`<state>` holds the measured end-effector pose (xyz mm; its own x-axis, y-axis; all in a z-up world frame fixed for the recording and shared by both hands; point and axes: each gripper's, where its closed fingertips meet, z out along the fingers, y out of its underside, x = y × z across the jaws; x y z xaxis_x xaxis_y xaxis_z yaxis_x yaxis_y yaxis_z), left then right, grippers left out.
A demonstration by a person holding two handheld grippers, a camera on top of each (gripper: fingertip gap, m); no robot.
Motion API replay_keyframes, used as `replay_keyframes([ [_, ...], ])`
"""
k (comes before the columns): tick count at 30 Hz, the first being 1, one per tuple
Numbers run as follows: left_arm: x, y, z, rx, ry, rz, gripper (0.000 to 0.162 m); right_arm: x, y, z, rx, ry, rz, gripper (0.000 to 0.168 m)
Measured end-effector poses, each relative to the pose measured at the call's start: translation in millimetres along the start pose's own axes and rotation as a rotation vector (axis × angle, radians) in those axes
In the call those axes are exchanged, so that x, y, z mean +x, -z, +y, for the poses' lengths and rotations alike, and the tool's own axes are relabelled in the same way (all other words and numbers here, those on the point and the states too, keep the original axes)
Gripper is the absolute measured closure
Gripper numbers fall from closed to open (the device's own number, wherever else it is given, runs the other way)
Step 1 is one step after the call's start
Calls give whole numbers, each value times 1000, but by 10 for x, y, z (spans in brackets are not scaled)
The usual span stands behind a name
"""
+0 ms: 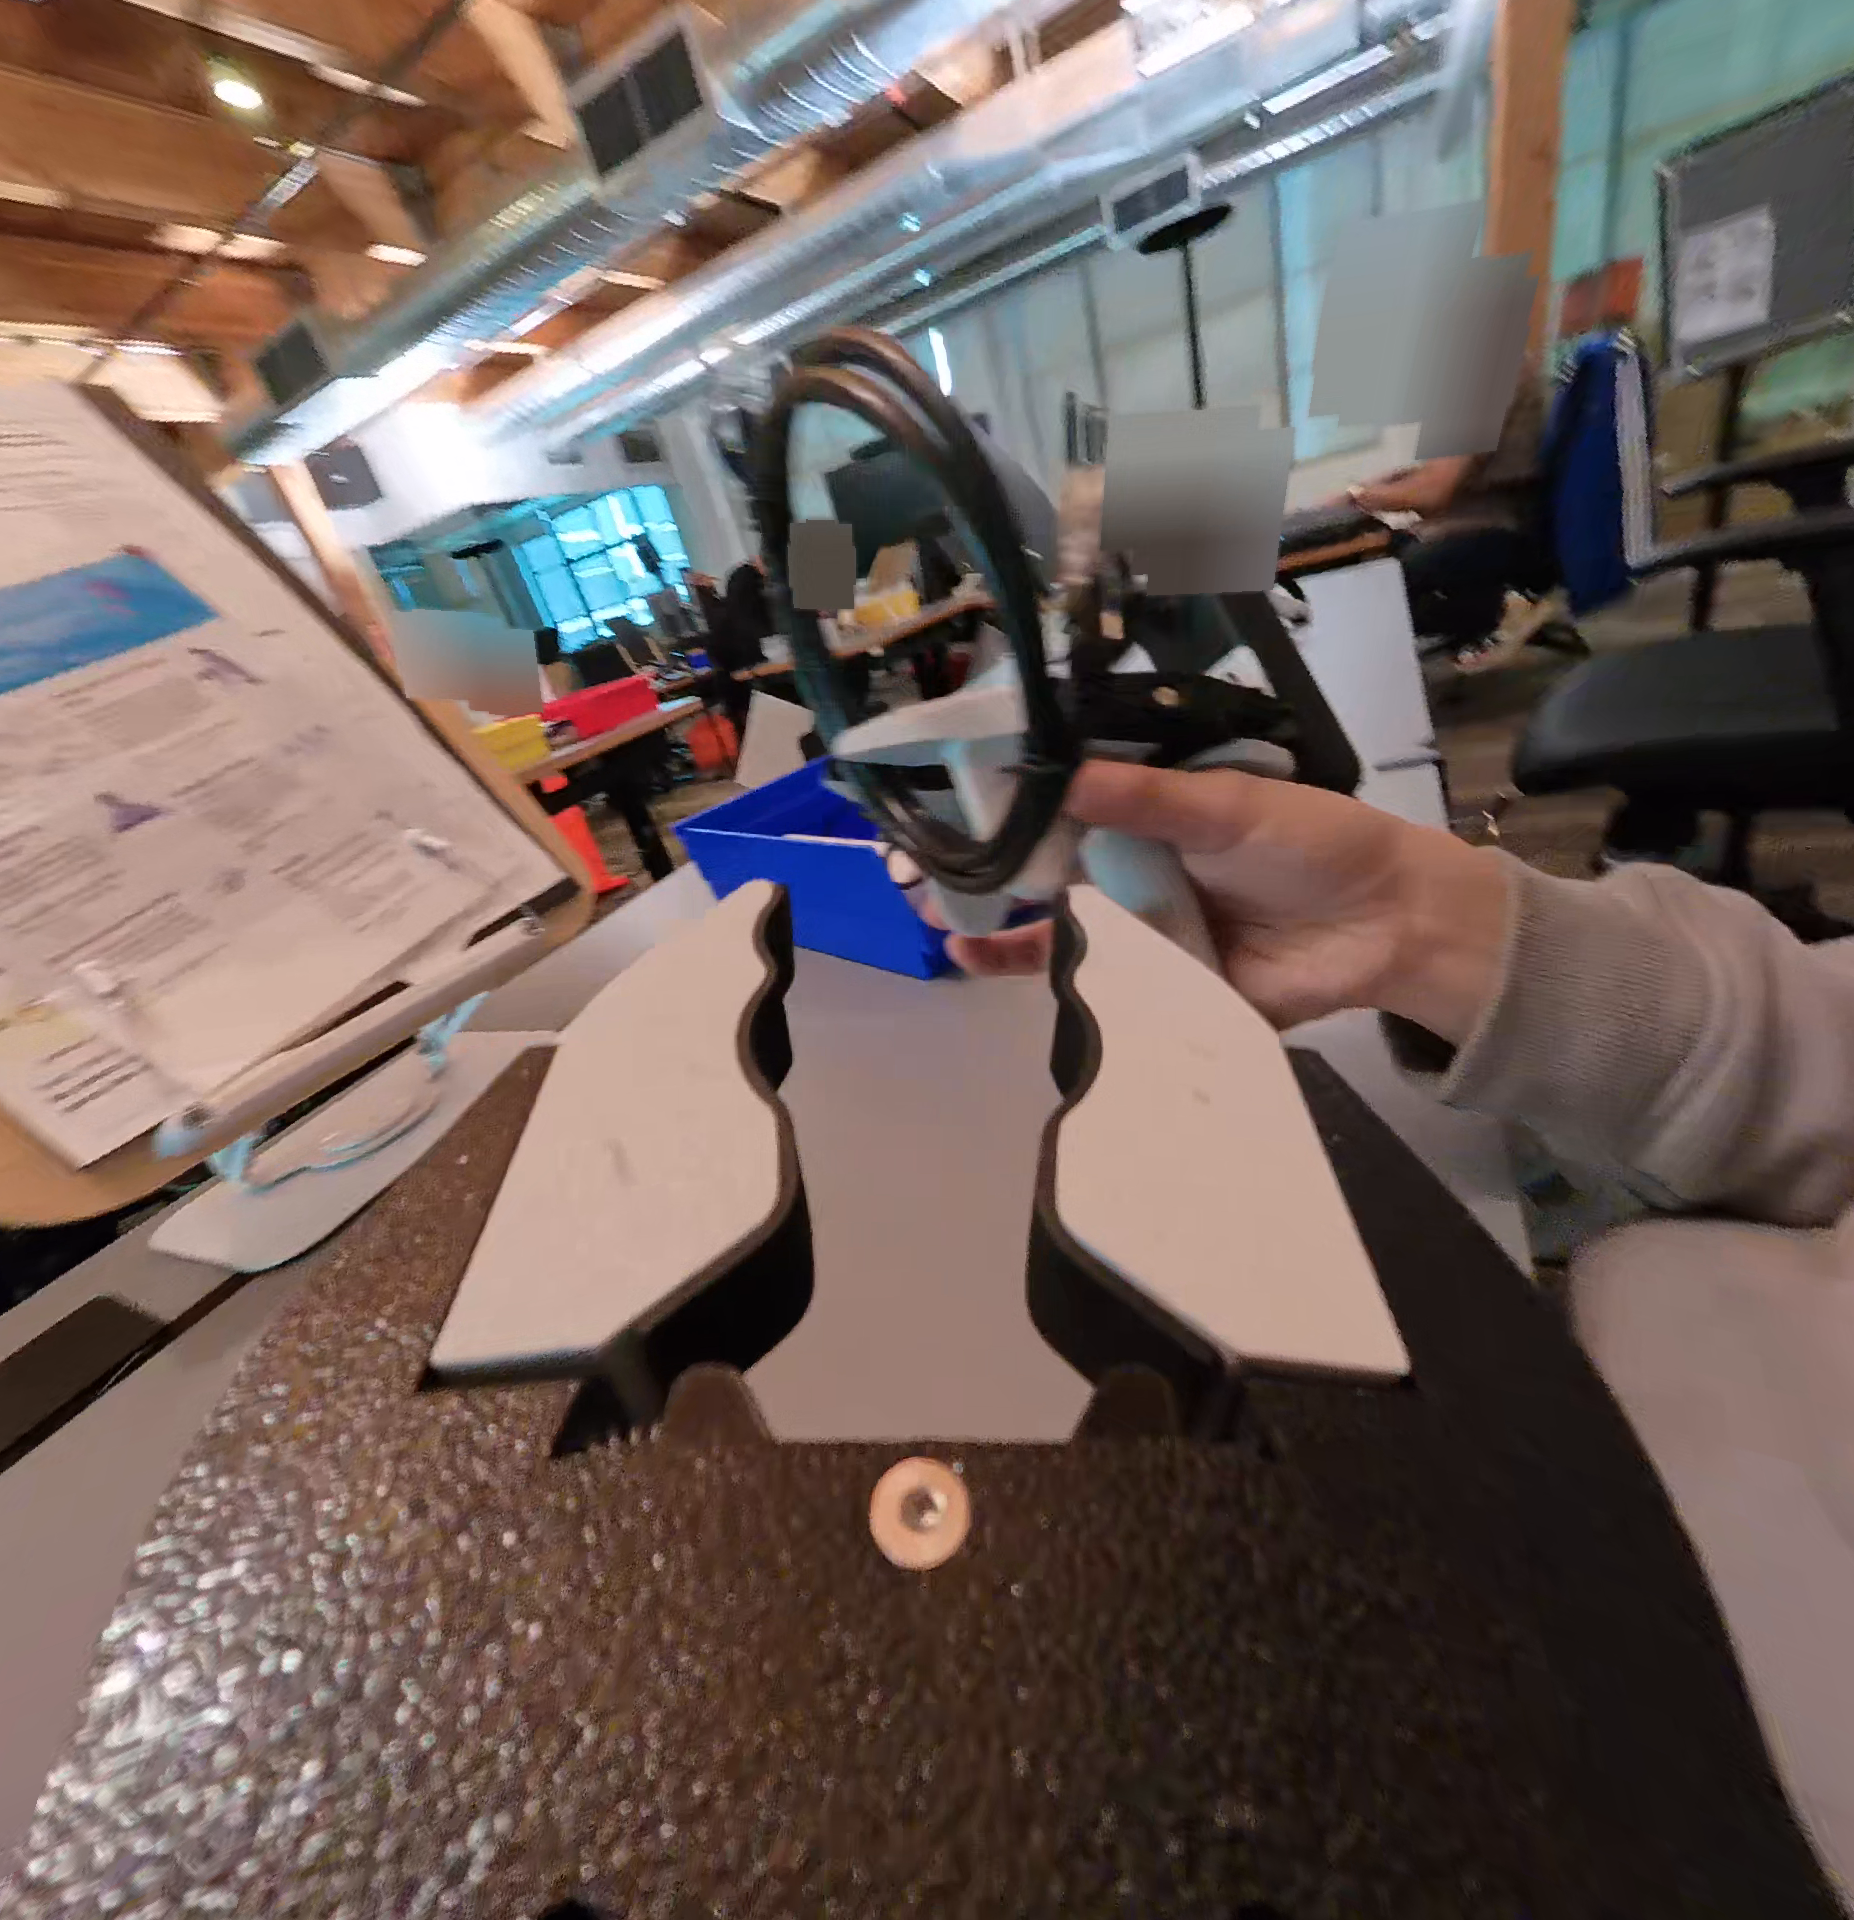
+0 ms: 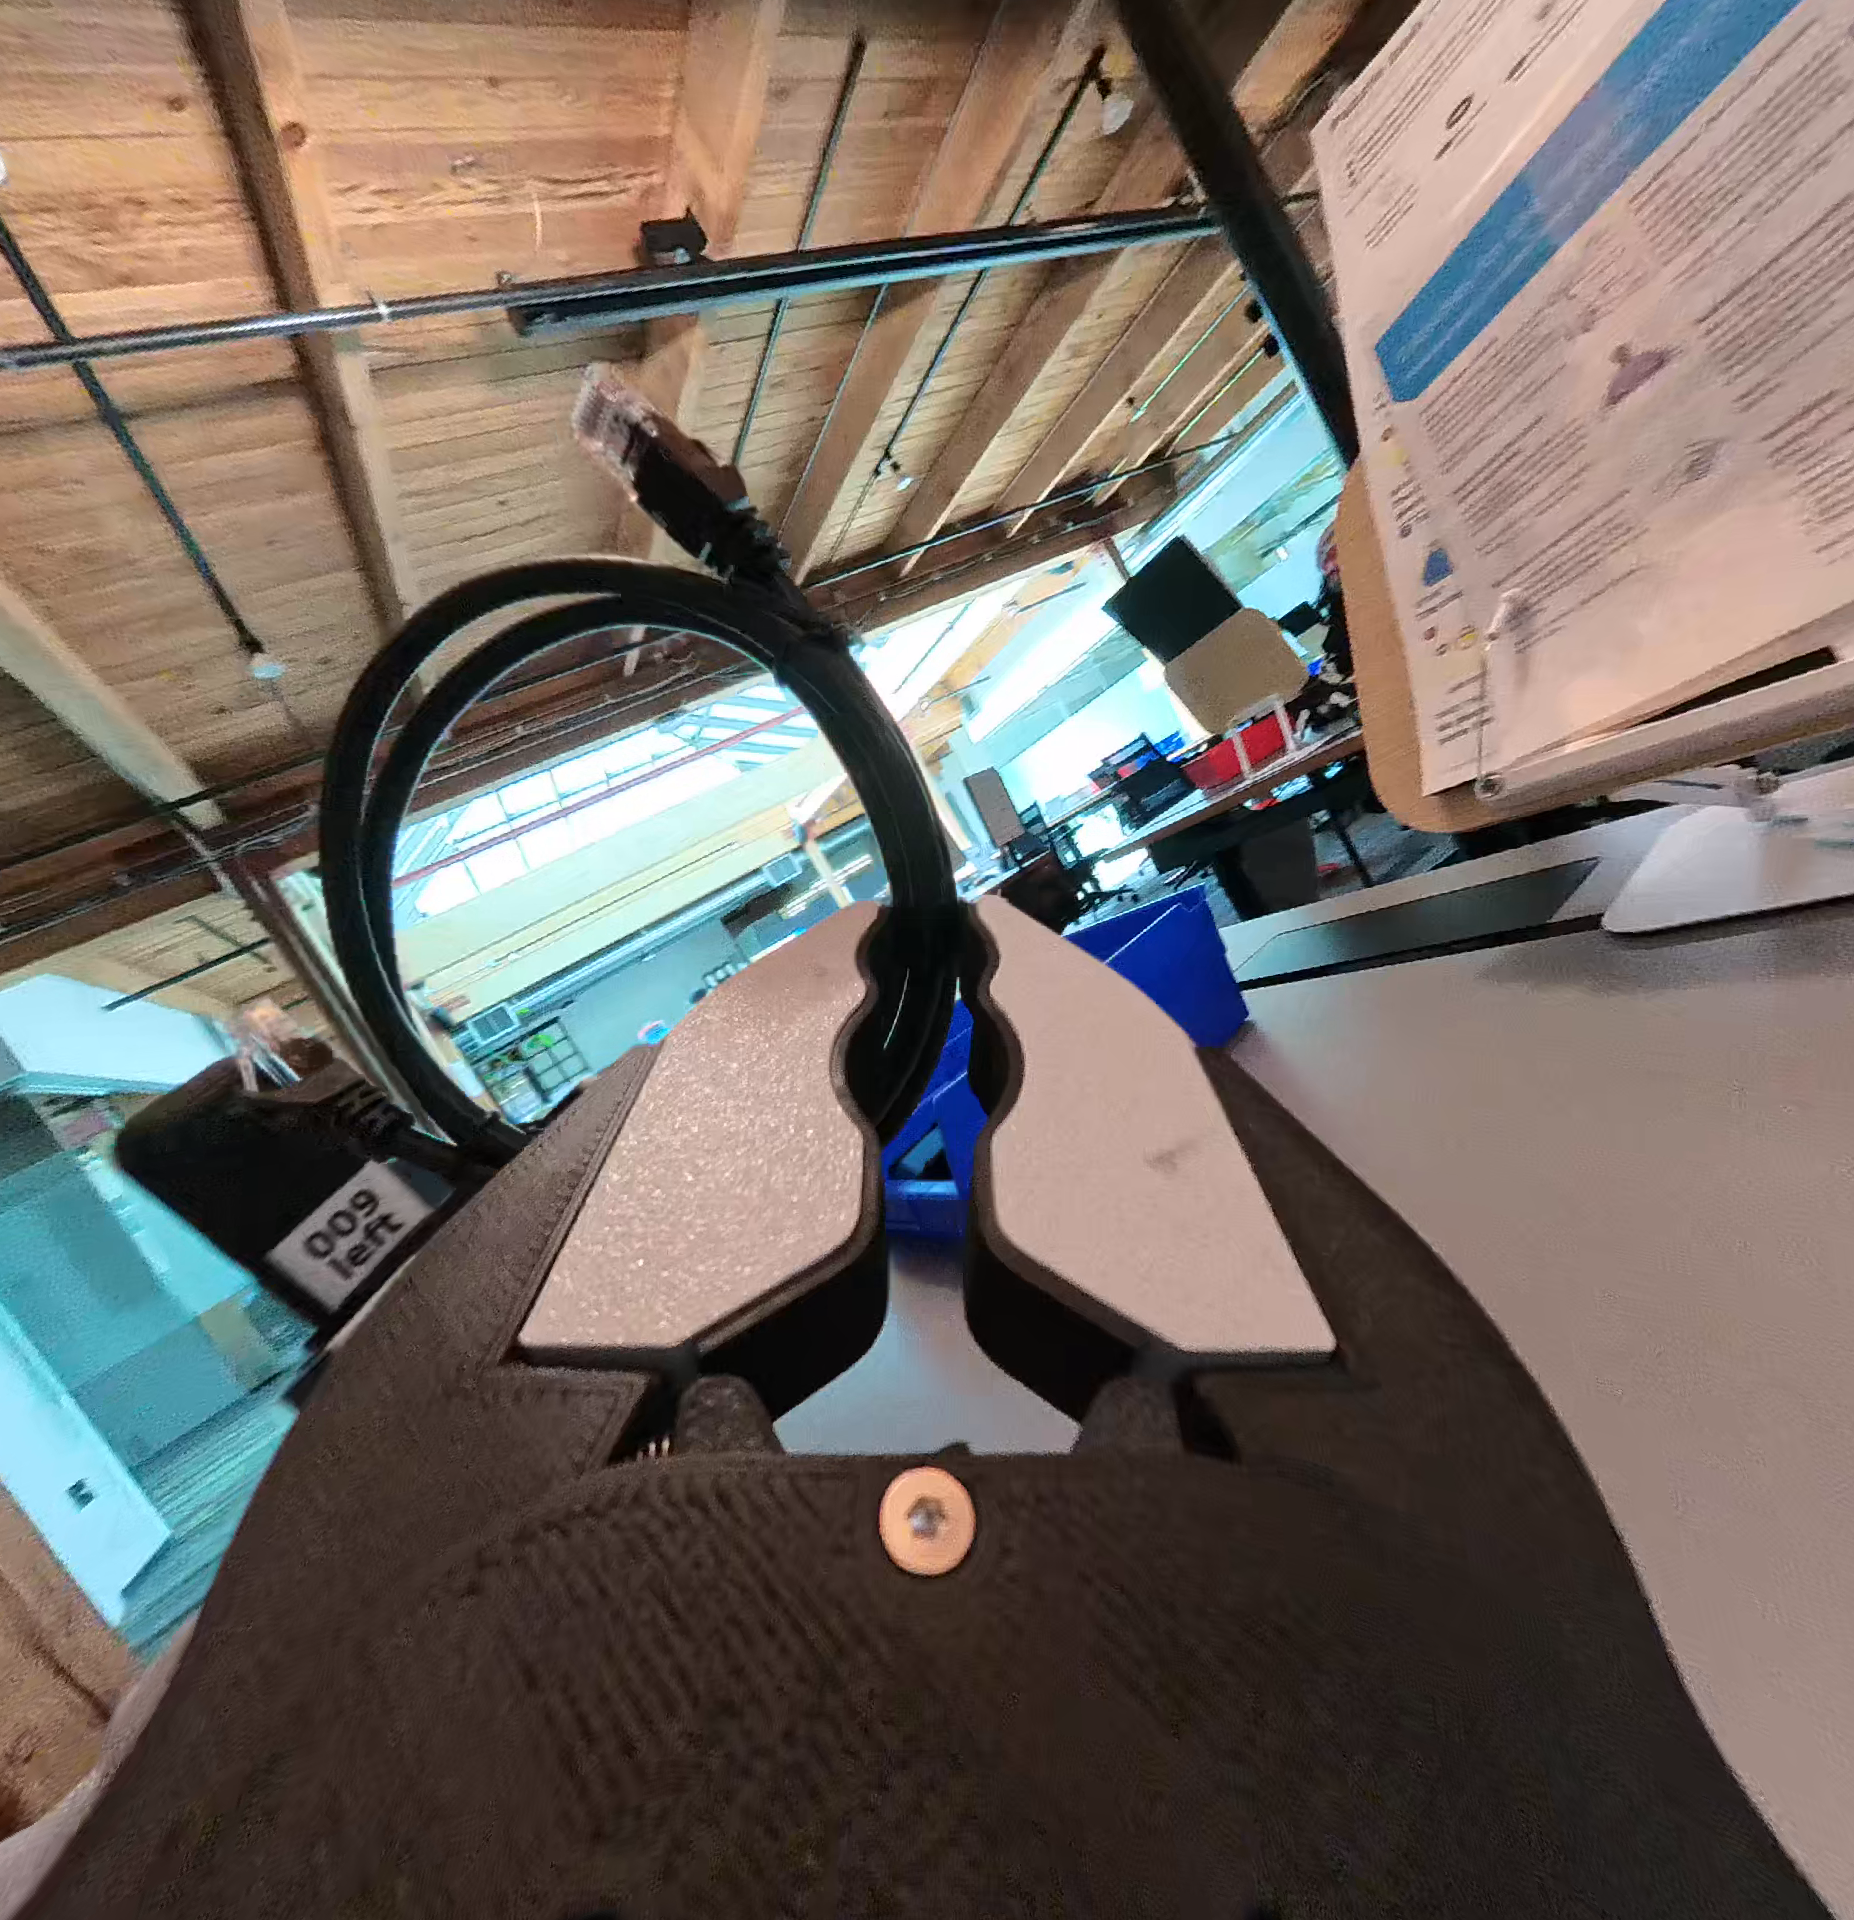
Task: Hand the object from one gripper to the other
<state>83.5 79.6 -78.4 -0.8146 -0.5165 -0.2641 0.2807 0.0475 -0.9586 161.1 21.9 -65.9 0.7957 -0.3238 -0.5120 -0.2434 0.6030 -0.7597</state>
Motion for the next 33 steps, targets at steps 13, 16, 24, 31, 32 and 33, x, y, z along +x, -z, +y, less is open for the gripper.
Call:
replay_keyframes([
  [13,-4,19,-246,95,83,-5,148,-391,19,2,15,210,-219,155],
  [16,-127,249,-375,205,218,75,149,-461,45,-27,13,221,-276,132],
  [24,-129,502,-345,219,346,269,150,-484,18,456,-287,140,-351,118],
  [31,-104,511,-401,257,391,311,150,-488,37,645,-352,219,-384,129],
  [32,-99,525,-433,271,400,323,150,-505,43,643,-343,221,-401,134],
  [33,-96,542,-472,290,415,335,150,-526,45,637,-335,211,-419,135],
])
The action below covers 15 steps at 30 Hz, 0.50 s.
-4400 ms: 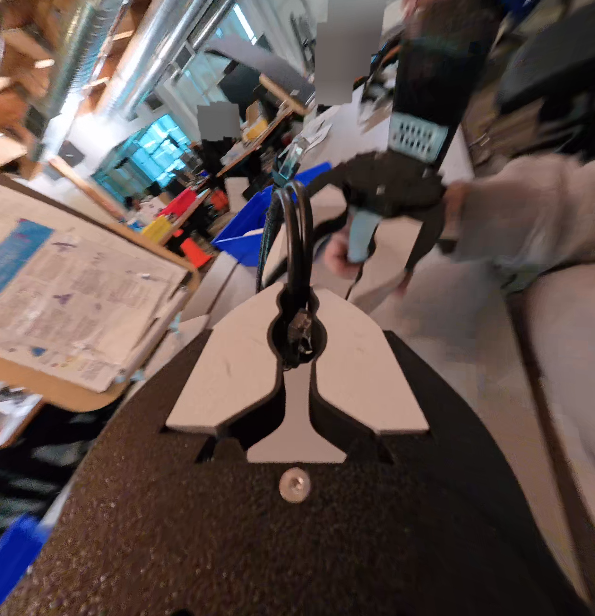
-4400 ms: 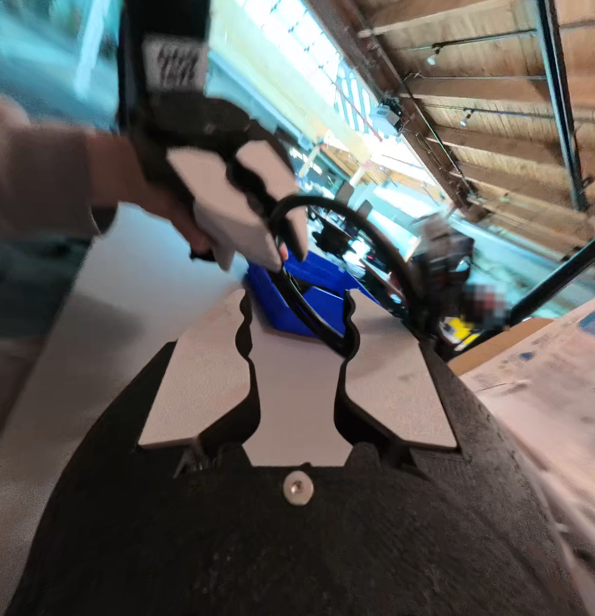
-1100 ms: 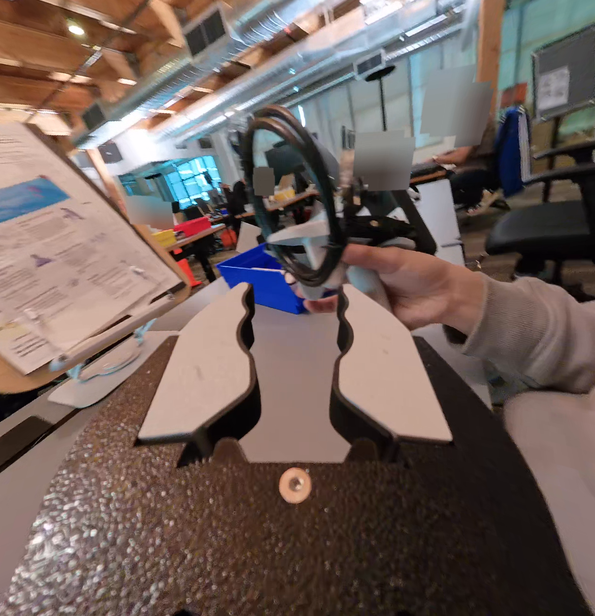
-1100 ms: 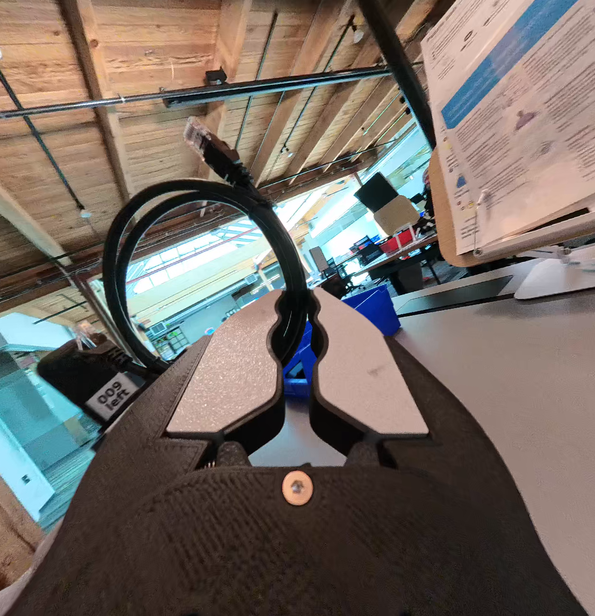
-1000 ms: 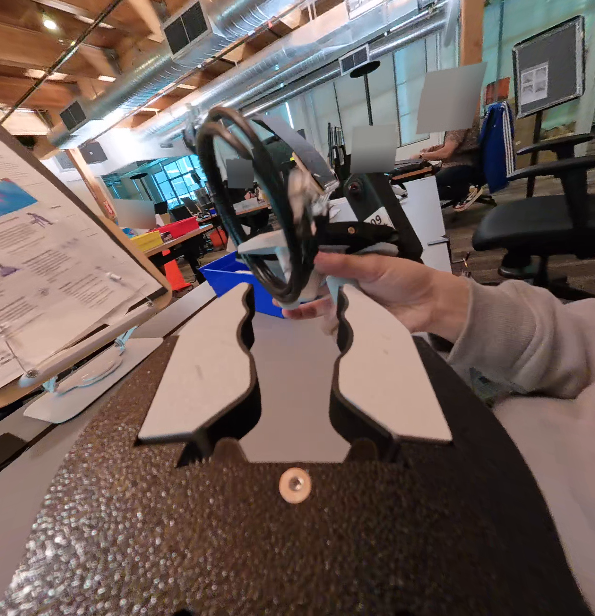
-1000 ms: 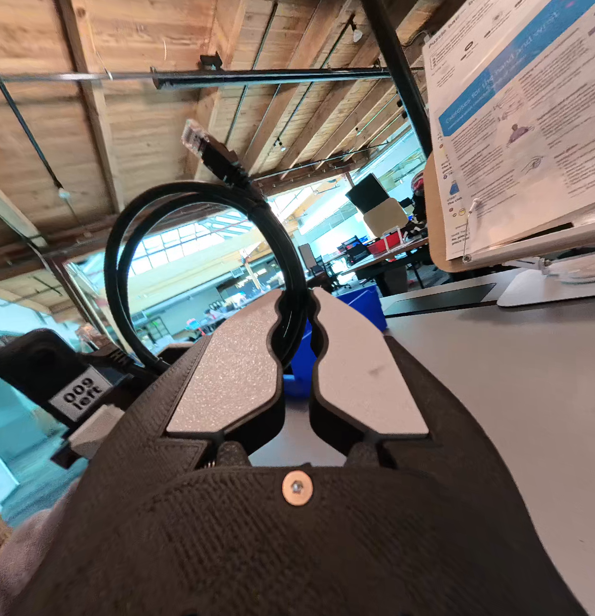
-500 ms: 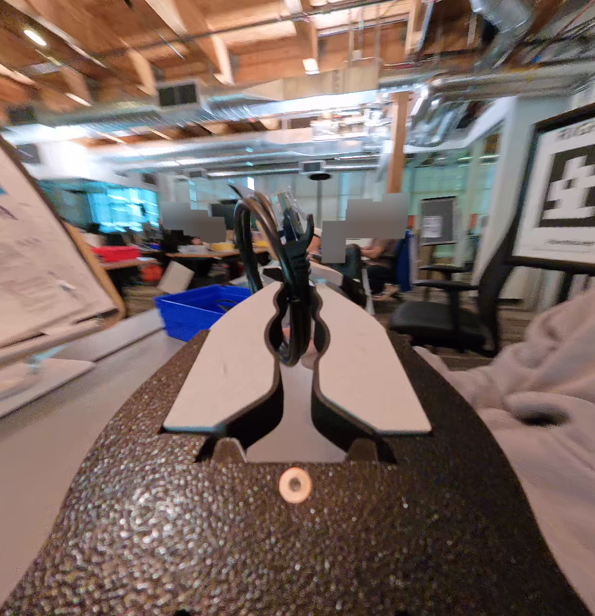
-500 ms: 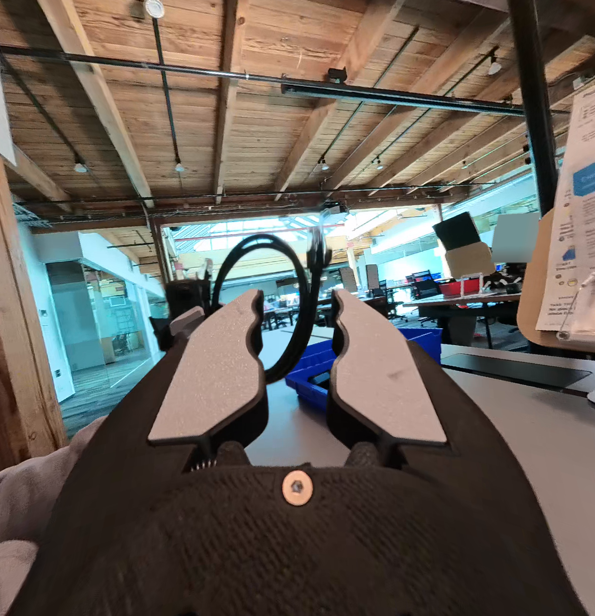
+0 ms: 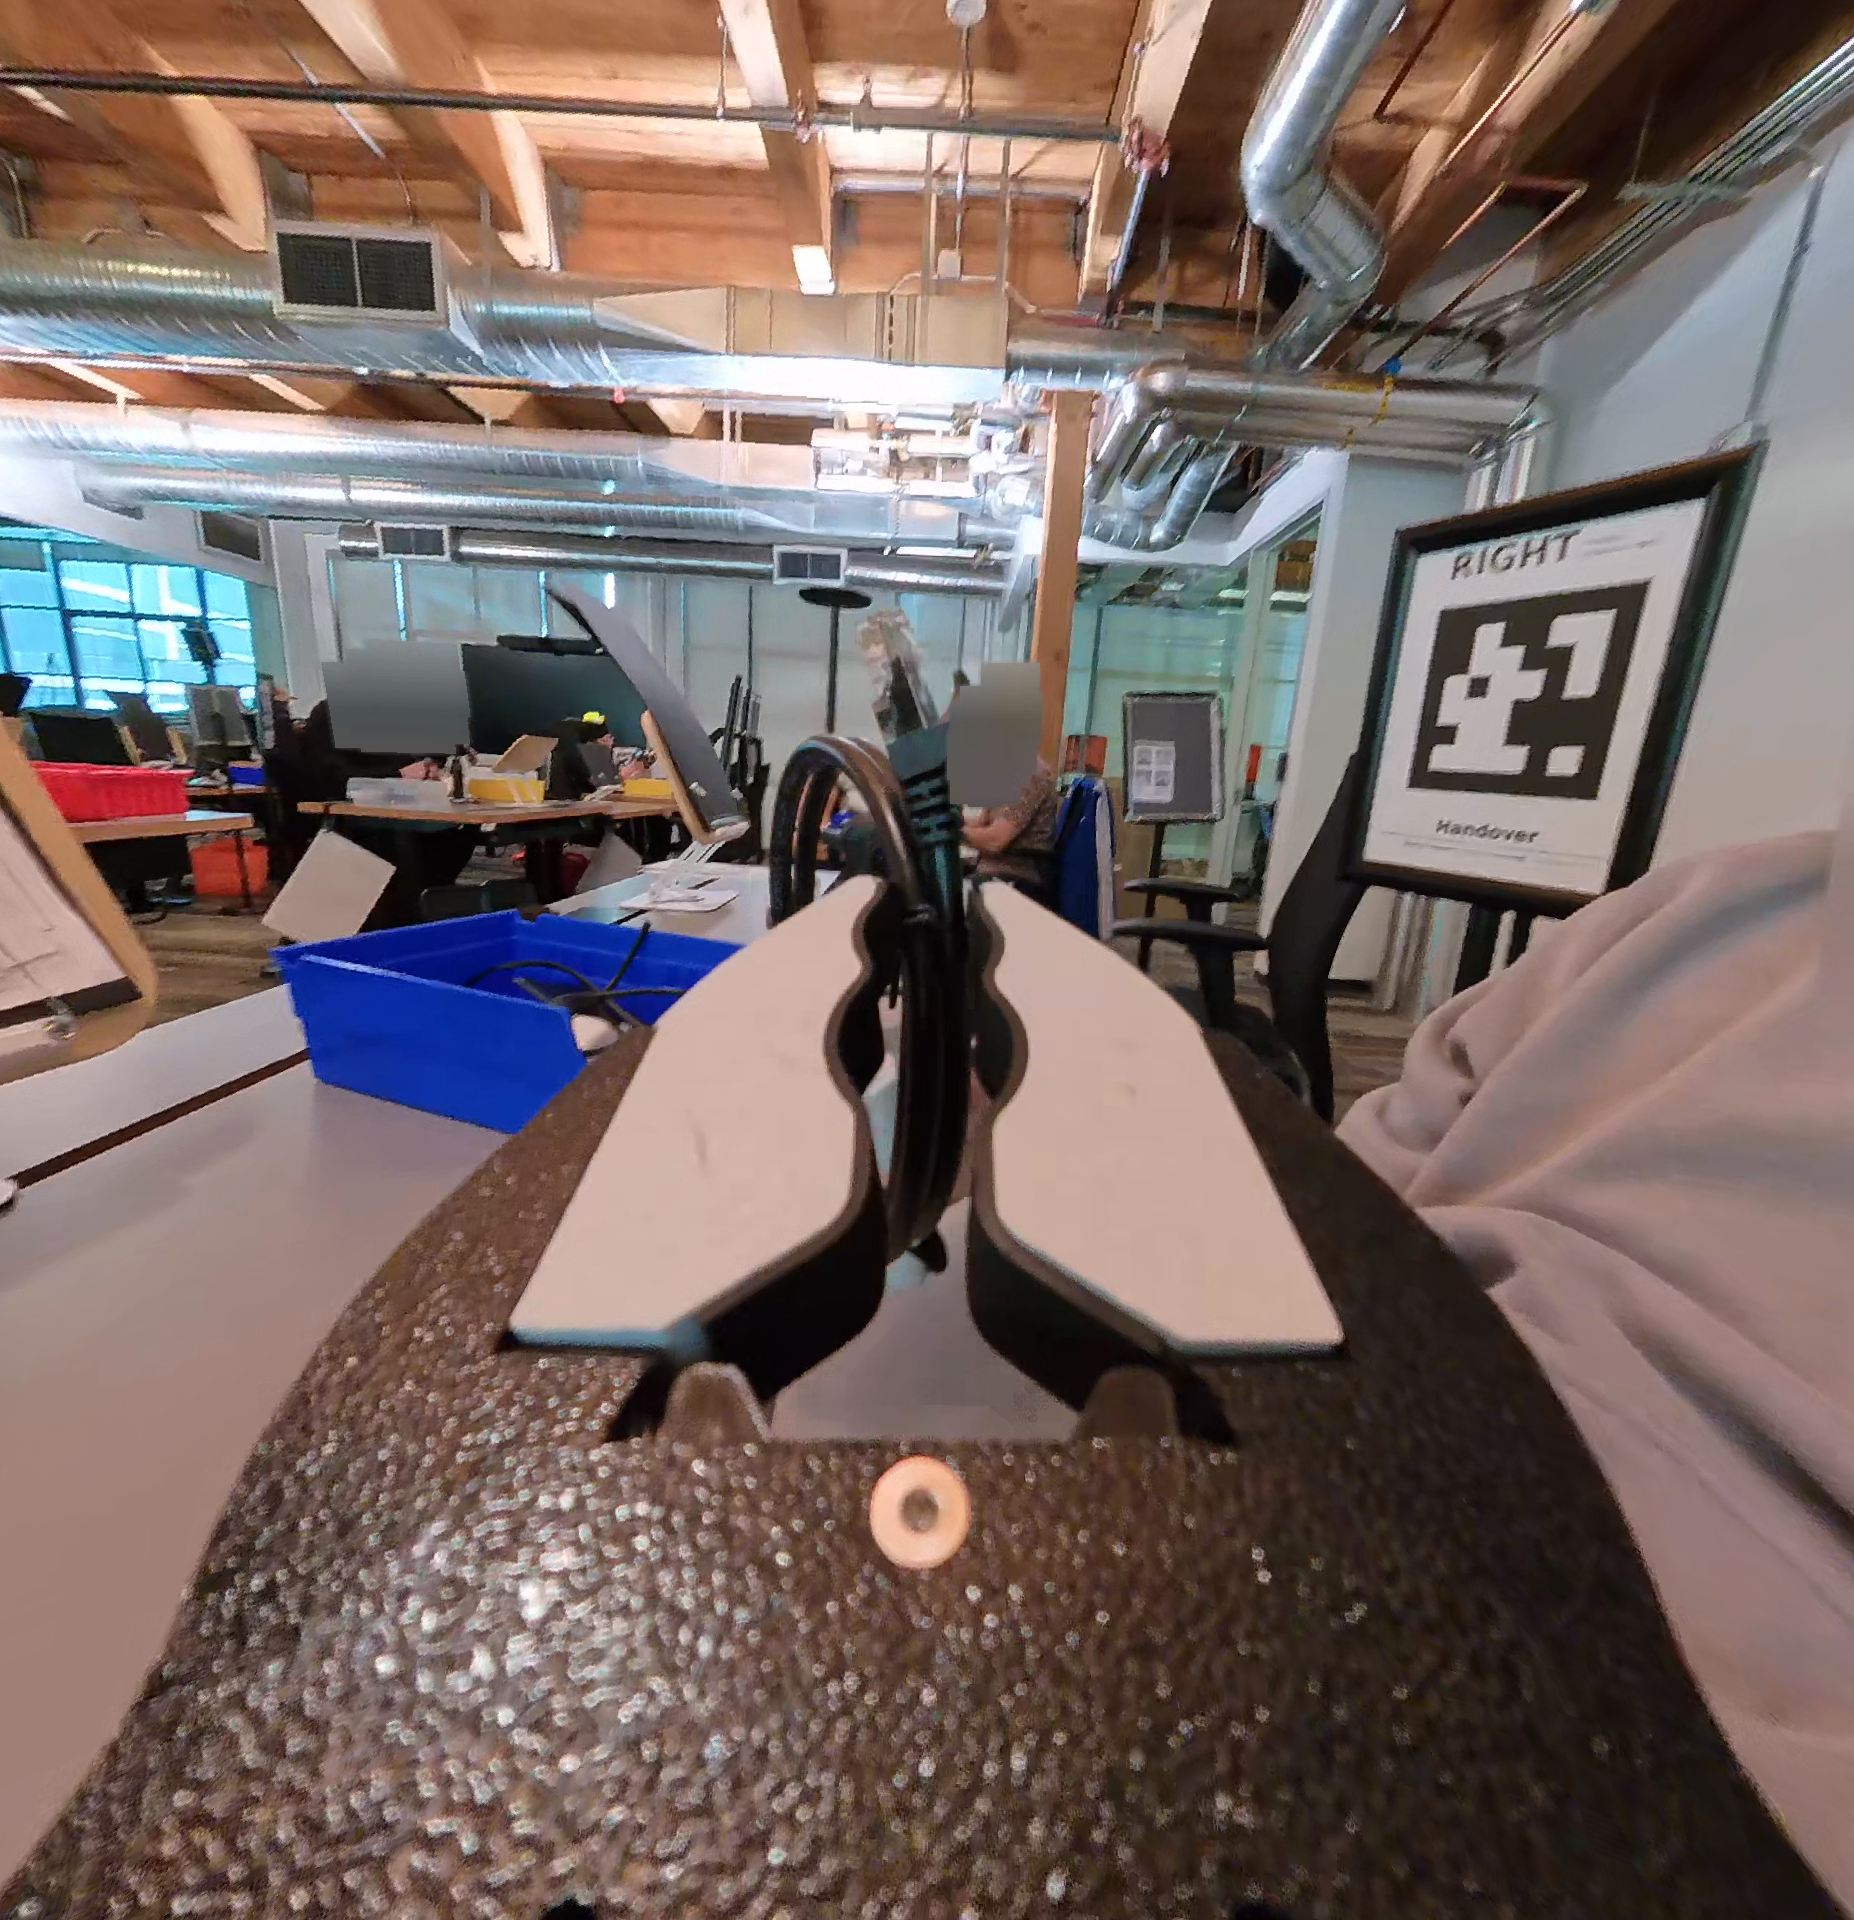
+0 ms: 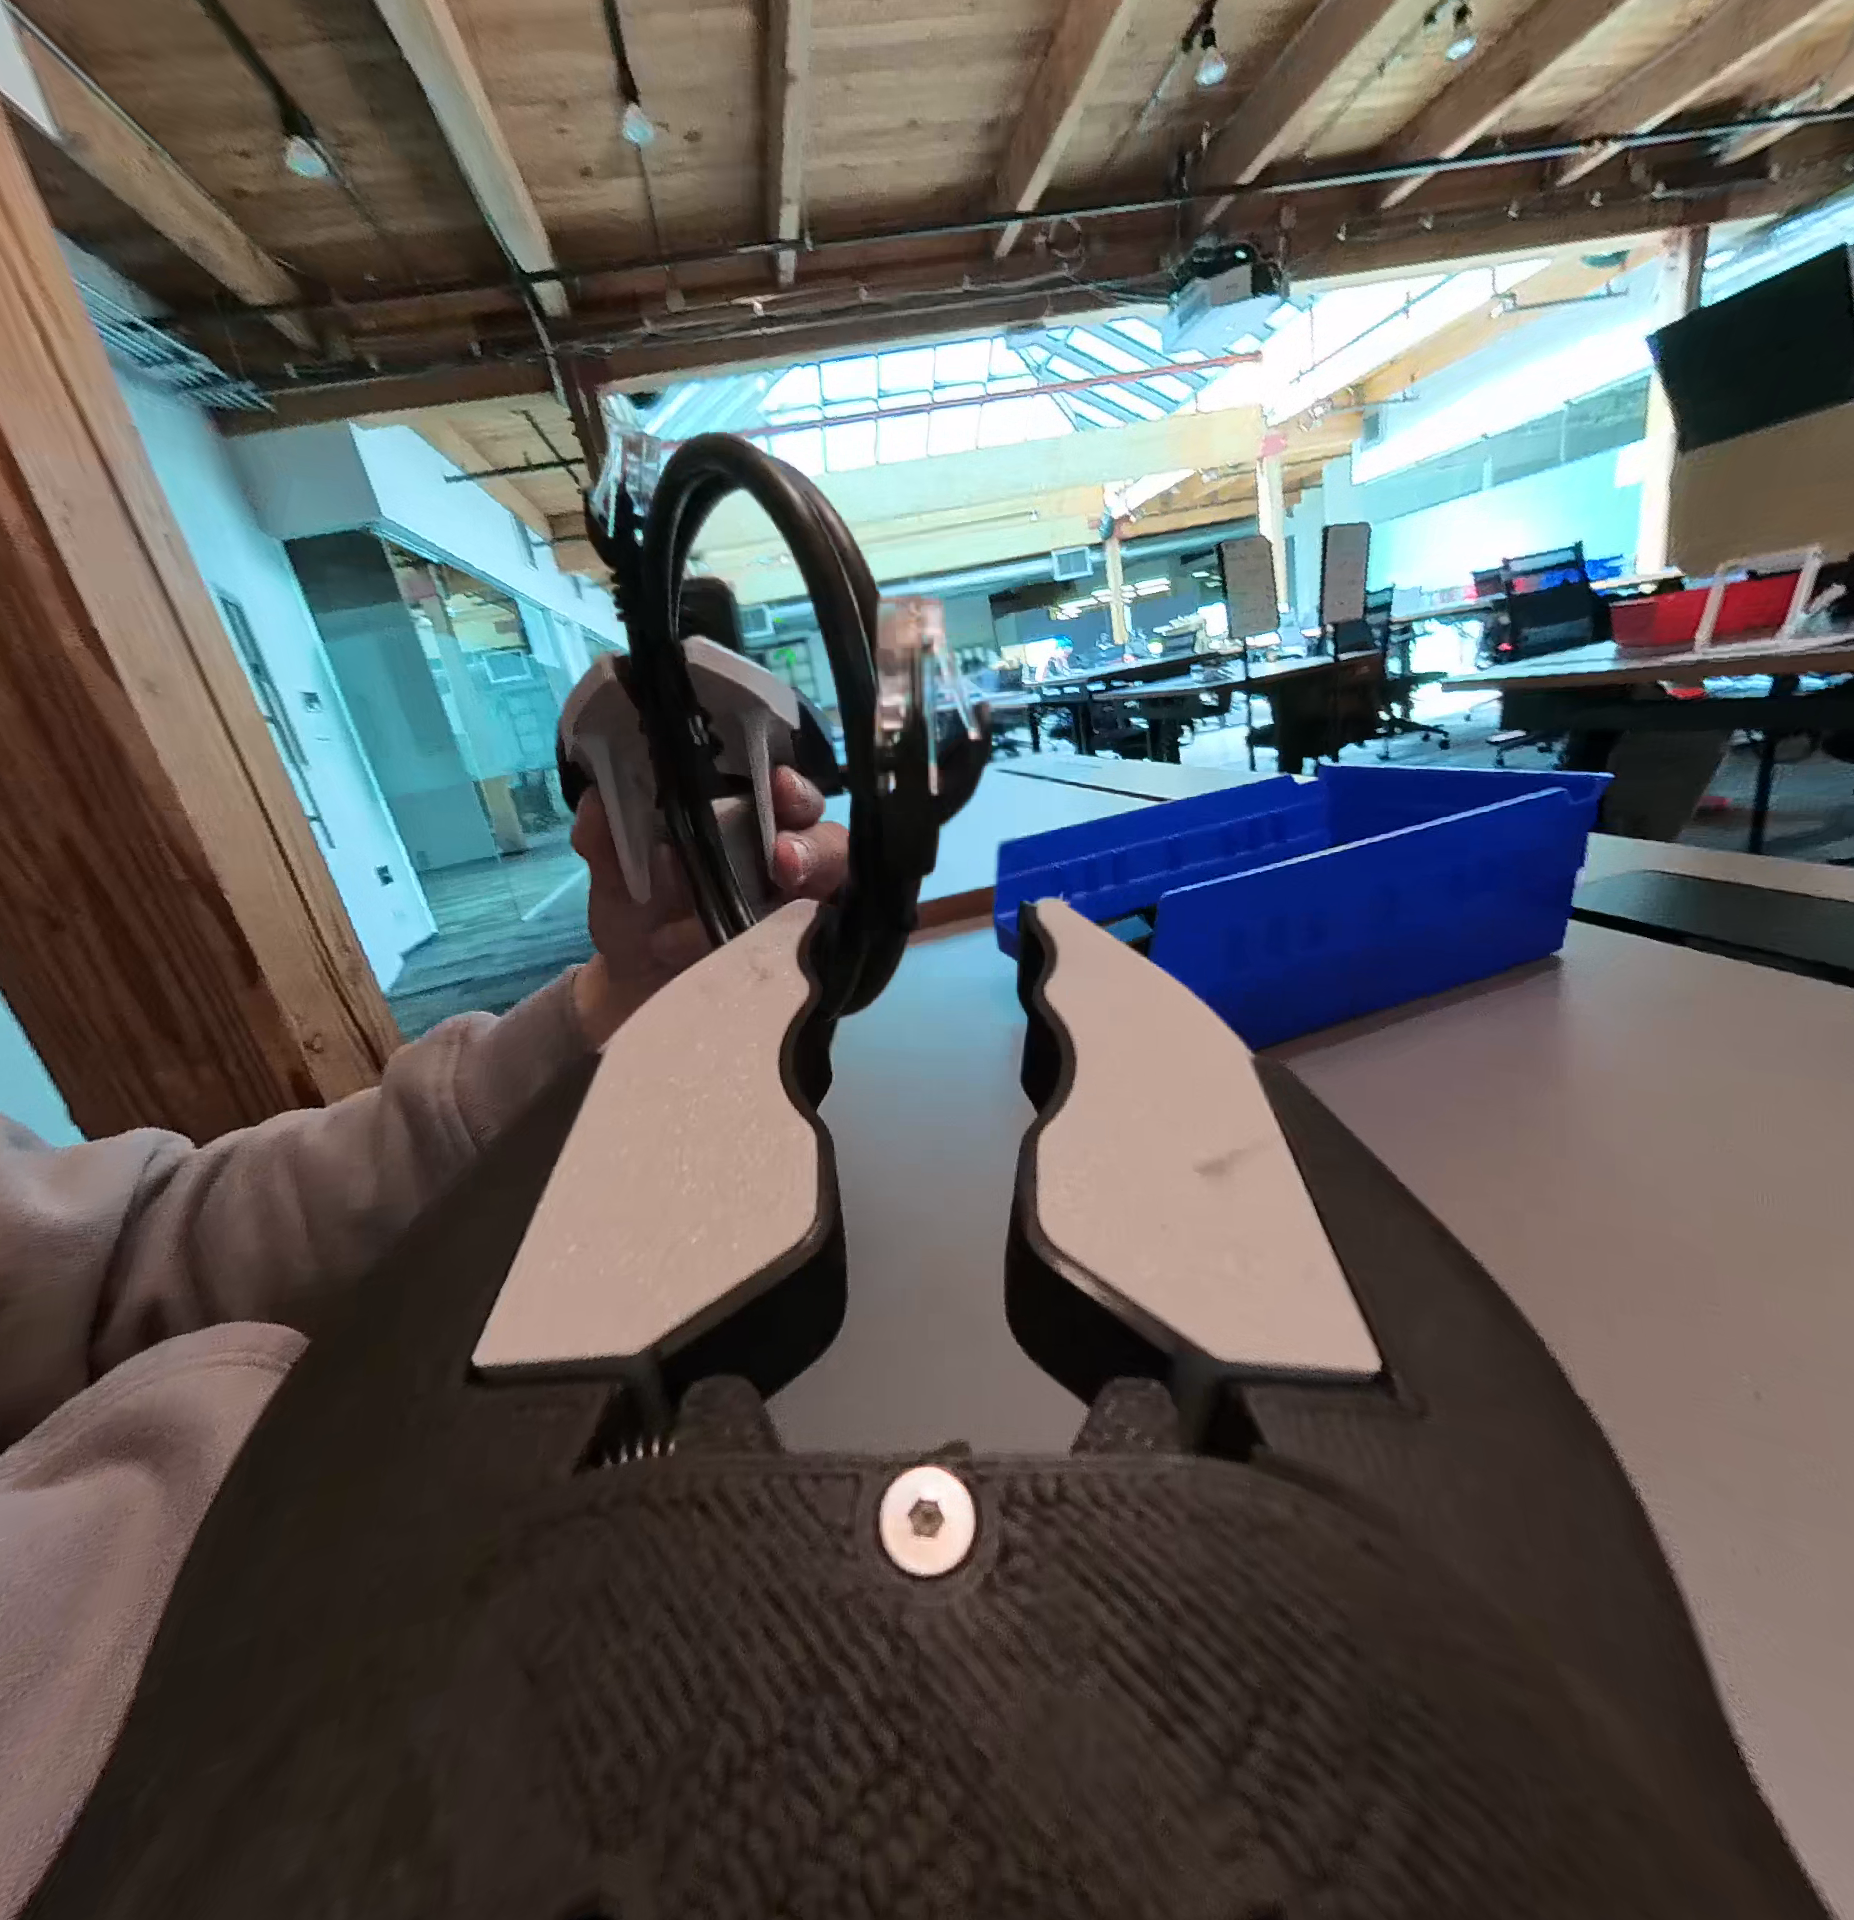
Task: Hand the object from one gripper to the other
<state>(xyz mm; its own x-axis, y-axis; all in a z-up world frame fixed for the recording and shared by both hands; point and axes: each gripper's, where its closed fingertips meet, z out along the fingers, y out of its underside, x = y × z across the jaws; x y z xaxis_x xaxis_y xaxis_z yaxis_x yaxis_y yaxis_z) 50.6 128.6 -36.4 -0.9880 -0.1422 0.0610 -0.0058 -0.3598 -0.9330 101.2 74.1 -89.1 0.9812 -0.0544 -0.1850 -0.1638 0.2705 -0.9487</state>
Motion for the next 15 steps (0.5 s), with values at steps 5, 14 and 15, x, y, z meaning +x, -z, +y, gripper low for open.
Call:
replay_keyframes([
  [5,42,-11,-17,19,70,48,150,-185,-8,-95,77,17,-114,154],
  [14,-113,76,-73,96,165,7,150,-292,-47,-140,101,98,-124,154],
  [15,-136,83,-69,98,179,1,150,-297,-46,-137,103,112,-124,153],
])
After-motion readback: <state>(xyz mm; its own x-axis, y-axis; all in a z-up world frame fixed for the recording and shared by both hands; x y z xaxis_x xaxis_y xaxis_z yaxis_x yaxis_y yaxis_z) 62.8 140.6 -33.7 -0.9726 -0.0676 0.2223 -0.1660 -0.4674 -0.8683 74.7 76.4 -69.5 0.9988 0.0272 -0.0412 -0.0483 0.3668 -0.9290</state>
